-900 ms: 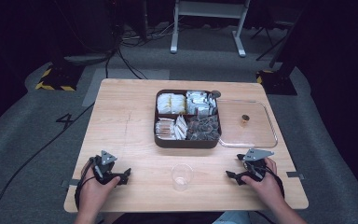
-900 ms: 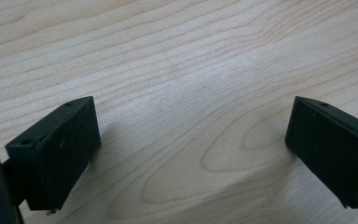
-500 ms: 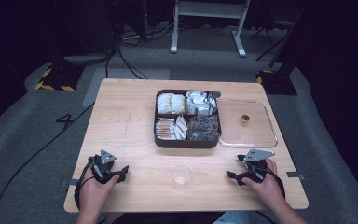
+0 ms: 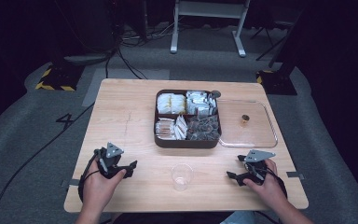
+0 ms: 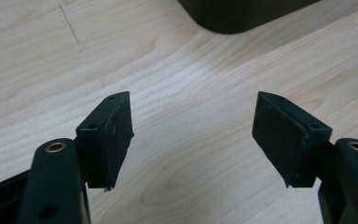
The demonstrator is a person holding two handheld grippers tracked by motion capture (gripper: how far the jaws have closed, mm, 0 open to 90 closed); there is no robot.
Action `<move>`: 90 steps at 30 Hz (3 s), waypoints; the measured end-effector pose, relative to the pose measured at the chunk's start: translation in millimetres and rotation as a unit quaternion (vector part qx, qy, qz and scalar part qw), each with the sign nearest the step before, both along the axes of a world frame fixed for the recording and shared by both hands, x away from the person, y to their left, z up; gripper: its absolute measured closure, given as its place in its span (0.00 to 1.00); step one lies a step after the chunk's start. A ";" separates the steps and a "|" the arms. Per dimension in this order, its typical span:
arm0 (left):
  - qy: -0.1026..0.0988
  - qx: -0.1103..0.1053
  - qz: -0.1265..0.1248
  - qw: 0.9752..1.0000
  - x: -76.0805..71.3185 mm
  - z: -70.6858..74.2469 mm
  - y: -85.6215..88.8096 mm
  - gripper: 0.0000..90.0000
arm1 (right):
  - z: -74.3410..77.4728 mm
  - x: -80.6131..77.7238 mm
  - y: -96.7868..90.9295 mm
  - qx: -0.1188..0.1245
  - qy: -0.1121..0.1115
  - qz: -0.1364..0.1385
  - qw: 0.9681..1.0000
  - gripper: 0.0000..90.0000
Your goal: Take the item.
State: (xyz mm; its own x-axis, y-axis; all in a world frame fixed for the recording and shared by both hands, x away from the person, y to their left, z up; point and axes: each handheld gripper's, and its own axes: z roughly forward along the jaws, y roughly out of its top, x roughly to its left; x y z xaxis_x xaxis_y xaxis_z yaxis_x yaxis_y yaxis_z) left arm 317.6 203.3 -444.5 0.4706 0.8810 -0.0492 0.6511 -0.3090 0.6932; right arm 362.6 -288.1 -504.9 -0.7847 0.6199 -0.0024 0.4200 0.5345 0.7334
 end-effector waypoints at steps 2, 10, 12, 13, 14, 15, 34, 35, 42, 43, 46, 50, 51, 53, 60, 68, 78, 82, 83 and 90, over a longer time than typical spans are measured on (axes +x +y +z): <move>-0.003 0.000 -0.003 1.000 2.8 3.7 -2.5 0.33 | 0.0 0.0 0.0 0.000 0.000 0.000 1.000 0.15; -0.010 0.007 -0.015 1.000 13.9 23.3 -18.7 0.33 | -0.1 0.5 0.0 0.001 0.000 0.002 1.000 0.14; -0.014 0.004 -0.013 1.000 16.3 29.6 -22.9 0.33 | -0.1 0.5 0.0 0.000 -0.001 0.002 1.000 0.14; -0.017 0.001 -0.012 1.000 17.3 32.6 -25.0 0.33 | -0.1 0.5 0.0 0.000 0.000 0.002 1.000 0.14; -0.019 0.000 -0.013 1.000 18.1 35.7 -27.3 0.33 | -0.1 0.5 -0.1 0.000 0.000 0.002 1.000 0.14; -0.024 -0.001 -0.014 1.000 19.2 38.9 -30.0 0.33 | 0.0 0.6 -0.1 0.000 0.000 0.003 1.000 0.14; -0.049 -0.013 -0.027 0.998 51.8 69.0 -56.5 0.32 | 0.0 0.8 -0.5 0.000 0.000 0.005 1.000 0.15; -0.050 -0.017 -0.025 0.998 54.2 69.7 -56.7 0.33 | 0.0 0.8 -0.2 0.000 0.000 0.004 1.000 0.15; -0.046 -0.039 -0.029 0.998 73.0 74.3 -63.4 0.34 | -0.1 0.7 0.2 0.001 0.000 0.001 1.000 0.15; -0.046 -0.039 -0.030 0.998 75.7 74.9 -64.5 0.34 | -0.1 0.7 0.2 0.001 0.000 0.001 1.000 0.15; -0.046 -0.036 -0.032 0.998 83.7 77.1 -68.7 0.34 | -0.1 0.7 0.2 0.000 -0.001 0.002 1.000 0.15; -0.047 -0.036 -0.027 0.998 95.2 80.2 -75.3 0.34 | -0.1 0.7 0.2 0.000 -0.001 0.002 1.000 0.15; -0.047 -0.036 -0.027 0.998 98.9 80.6 -76.9 0.34 | 0.0 0.6 0.4 0.000 0.000 0.001 1.000 0.15; -0.049 -0.036 -0.027 0.998 106.9 80.4 -80.1 0.34 | 0.0 0.3 1.0 0.000 -0.001 -0.003 1.000 0.15; -0.052 -0.044 -0.024 0.997 130.2 81.5 -91.0 0.36 | 0.0 0.4 1.5 0.000 -0.001 -0.005 1.000 0.15; -0.056 -0.053 -0.026 0.997 161.8 82.3 -108.9 0.37 | -0.1 0.5 1.5 0.000 -0.001 -0.005 1.000 0.15; -0.052 -0.052 -0.027 0.997 187.0 74.5 -127.0 0.38 | 0.0 1.1 2.0 0.000 0.000 -0.005 1.000 0.15; -0.049 -0.041 -0.028 0.998 200.6 64.9 -135.0 0.38 | -0.1 1.3 2.1 0.000 0.000 -0.005 1.000 0.15; -0.049 -0.042 -0.024 0.998 203.1 62.8 -136.6 0.38 | 0.0 1.2 2.1 0.000 0.000 -0.005 1.000 0.15; -0.027 -0.036 -0.023 0.999 223.1 44.7 -146.8 0.39 | 0.0 1.3 2.1 0.001 0.000 -0.005 1.000 0.15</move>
